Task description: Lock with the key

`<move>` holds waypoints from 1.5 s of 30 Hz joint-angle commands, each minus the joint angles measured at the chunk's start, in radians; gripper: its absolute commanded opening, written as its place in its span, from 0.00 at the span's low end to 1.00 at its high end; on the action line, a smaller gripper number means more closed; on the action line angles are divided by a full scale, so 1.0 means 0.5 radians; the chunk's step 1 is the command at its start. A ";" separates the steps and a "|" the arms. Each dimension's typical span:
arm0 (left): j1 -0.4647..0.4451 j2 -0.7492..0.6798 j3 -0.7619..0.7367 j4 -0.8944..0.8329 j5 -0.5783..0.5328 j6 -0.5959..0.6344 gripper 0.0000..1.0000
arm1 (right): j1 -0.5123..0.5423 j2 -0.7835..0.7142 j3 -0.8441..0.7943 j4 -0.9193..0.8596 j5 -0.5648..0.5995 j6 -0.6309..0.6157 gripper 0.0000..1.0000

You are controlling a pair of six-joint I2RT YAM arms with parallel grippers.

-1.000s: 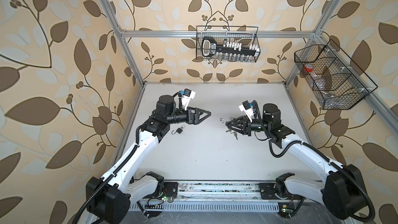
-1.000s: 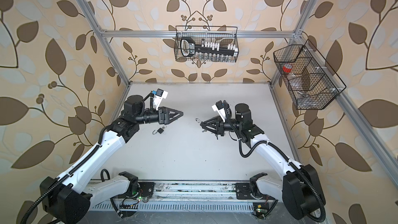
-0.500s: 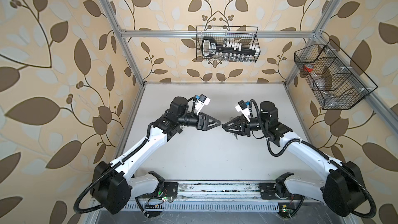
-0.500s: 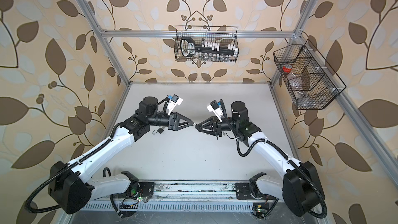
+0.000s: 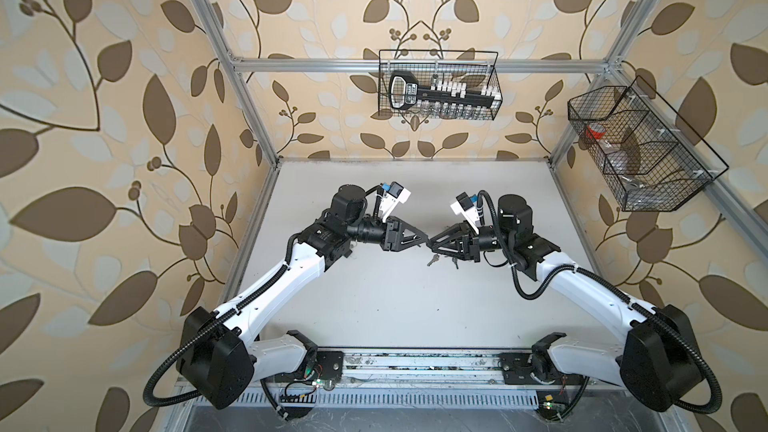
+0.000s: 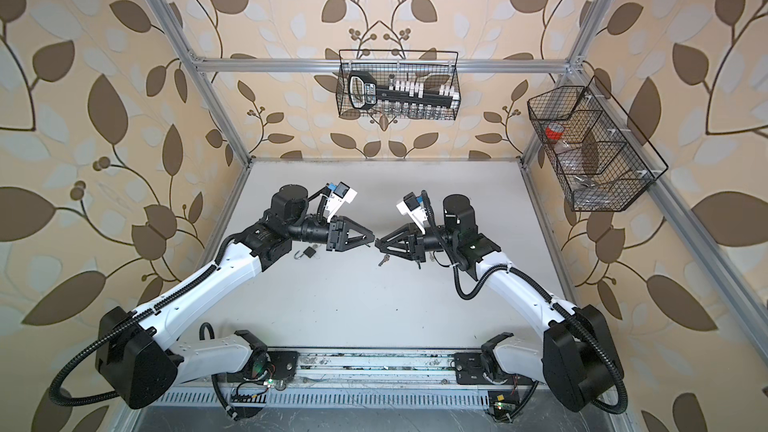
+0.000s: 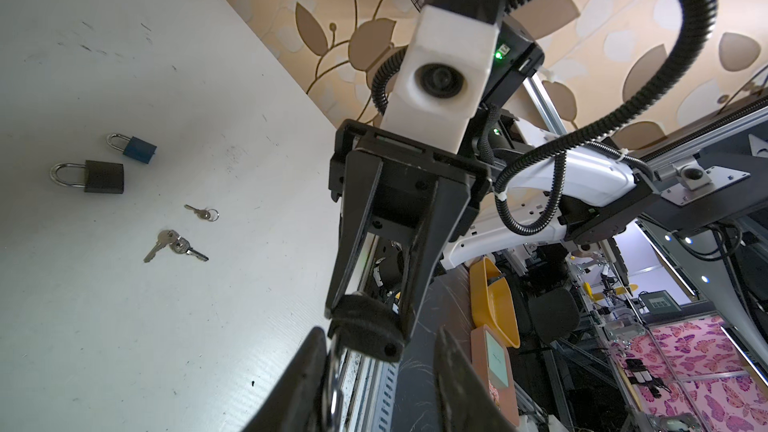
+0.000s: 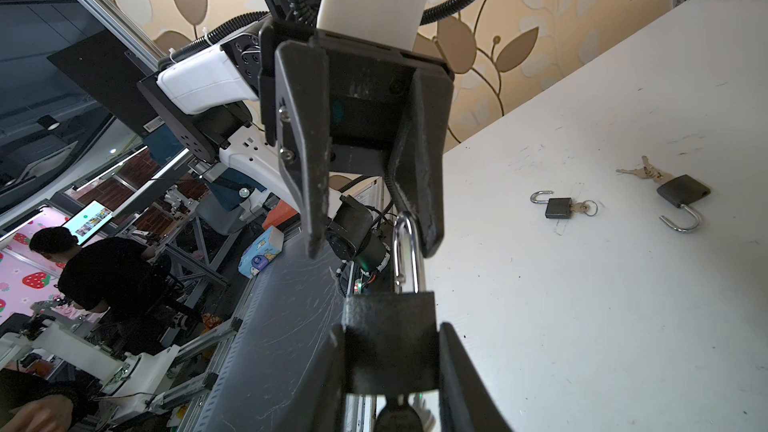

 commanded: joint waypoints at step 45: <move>-0.023 -0.166 0.068 0.297 -0.057 -0.255 0.00 | 0.185 -0.385 -0.090 0.131 0.816 -0.269 0.49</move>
